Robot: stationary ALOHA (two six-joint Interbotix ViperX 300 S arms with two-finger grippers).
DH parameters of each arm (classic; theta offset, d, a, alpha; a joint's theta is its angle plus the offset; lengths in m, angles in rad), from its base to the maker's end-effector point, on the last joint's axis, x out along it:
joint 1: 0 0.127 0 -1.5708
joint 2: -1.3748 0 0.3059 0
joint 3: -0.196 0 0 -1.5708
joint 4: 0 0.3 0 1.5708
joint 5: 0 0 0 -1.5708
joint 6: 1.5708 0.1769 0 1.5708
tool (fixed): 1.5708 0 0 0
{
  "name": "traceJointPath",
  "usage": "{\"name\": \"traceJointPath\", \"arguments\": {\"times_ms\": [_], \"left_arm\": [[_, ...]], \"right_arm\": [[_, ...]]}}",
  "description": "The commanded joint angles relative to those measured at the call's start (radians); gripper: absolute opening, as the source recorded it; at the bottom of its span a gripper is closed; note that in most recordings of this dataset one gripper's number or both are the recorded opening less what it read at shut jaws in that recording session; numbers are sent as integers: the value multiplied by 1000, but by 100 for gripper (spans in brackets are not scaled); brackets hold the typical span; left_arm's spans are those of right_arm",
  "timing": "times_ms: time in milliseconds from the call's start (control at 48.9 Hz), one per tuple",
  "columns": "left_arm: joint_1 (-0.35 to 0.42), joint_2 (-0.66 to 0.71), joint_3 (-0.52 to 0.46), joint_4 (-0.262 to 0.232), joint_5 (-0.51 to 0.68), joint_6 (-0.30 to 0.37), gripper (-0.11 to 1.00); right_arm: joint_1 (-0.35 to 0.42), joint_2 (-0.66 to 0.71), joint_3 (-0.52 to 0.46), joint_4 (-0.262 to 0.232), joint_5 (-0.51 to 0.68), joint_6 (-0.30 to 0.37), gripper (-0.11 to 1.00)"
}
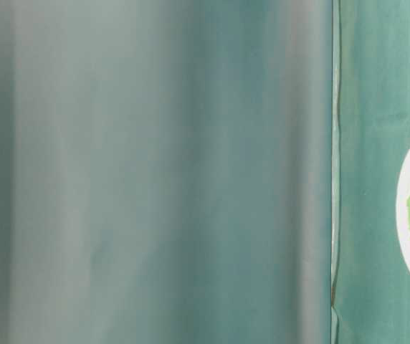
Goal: Peel off the duct tape with your right arm.
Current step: 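Move the left gripper toward the white tape roll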
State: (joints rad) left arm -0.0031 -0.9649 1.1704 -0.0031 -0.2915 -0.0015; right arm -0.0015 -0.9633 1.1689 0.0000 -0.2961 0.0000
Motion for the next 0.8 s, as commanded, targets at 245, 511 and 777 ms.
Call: {"name": "traceJointPath", "arguments": {"times_ms": [245,511,777], "left_arm": [[-25,2,17,-14,-75,-3,1],[-25,2,29,-15,-74,-17,1],[-28,0,40,-15,-75,-34,13]], "right_arm": [[-3,-18,48,2,-21,12,-8],[-6,-23,51,-2,-28,12,-10],[-6,-31,52,2,-28,14,-10]]}}
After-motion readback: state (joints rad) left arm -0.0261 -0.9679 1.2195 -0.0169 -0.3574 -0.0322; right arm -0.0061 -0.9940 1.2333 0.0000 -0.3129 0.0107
